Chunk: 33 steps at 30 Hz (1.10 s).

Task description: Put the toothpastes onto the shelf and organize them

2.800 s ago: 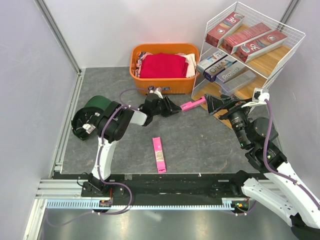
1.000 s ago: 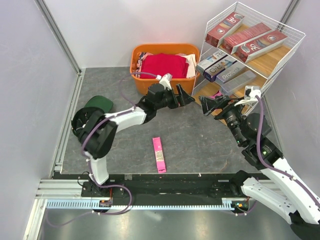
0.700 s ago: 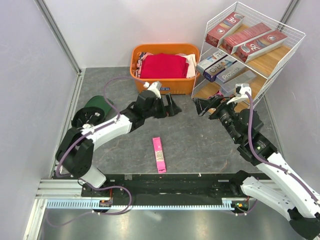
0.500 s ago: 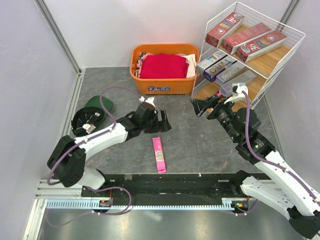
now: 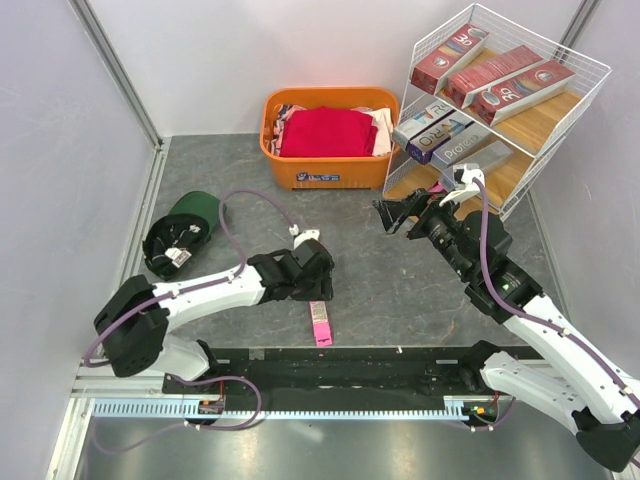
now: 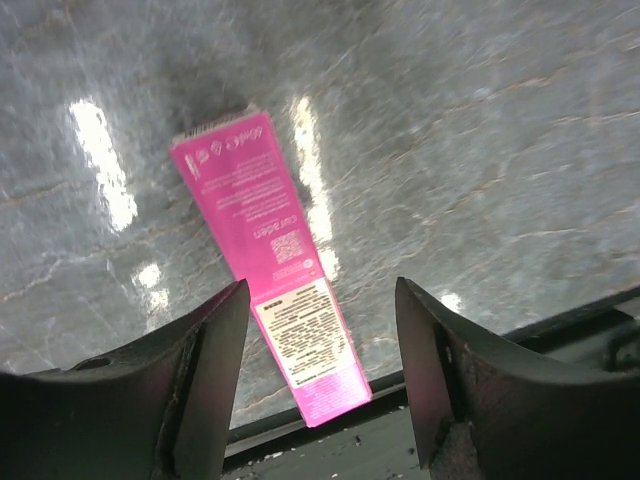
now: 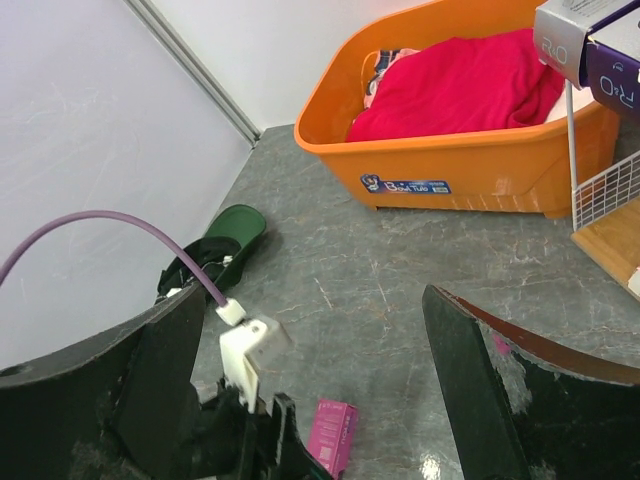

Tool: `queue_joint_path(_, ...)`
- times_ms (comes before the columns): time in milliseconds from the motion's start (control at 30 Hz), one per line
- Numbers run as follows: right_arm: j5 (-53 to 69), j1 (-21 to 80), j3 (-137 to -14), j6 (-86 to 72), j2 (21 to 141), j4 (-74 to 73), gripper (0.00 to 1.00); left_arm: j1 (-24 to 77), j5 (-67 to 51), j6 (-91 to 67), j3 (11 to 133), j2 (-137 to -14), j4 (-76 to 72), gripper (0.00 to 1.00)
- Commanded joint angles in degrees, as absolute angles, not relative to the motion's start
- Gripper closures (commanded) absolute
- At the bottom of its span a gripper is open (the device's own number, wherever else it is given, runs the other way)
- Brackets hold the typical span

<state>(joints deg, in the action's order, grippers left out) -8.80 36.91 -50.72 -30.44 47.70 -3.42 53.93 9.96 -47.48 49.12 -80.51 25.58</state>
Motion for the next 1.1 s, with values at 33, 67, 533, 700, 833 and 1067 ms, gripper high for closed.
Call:
queue_joint_path(33, -8.26, 37.00, -51.50, -31.02, 47.72, -0.62, 0.02, 58.18, 13.98, -52.73, 49.75, -85.15, 28.30, 0.32)
queue_joint_path(67, -8.09, 37.00, -51.50, -31.03, 47.81, -0.62, 0.02, 58.62, 14.06, -53.00, 50.44, -86.04, 28.91, 0.32)
queue_joint_path(533, -7.03, 37.00, -51.07, -31.29, 48.87, -0.35, 0.02, 60.47, 17.22, -52.47, 51.77, -90.97, 30.23, 0.54)
queue_joint_path(700, -5.10, 37.00, -50.98, -32.25, 50.36, -0.35, 0.02, 60.47, 19.33, -49.31, 54.40, -86.58, 31.98, 0.68)
queue_joint_path(833, -3.26, 37.09, -50.71, -33.39, 51.50, -0.44, 0.02, 60.56, 21.62, -47.29, 56.07, -81.58, 32.26, 0.69)
queue_joint_path(1067, -1.15, 37.00, -50.62, -34.72, 53.61, -0.35, 0.02, 60.56, 23.47, -41.76, 55.03, -68.57, 25.59, 0.77)
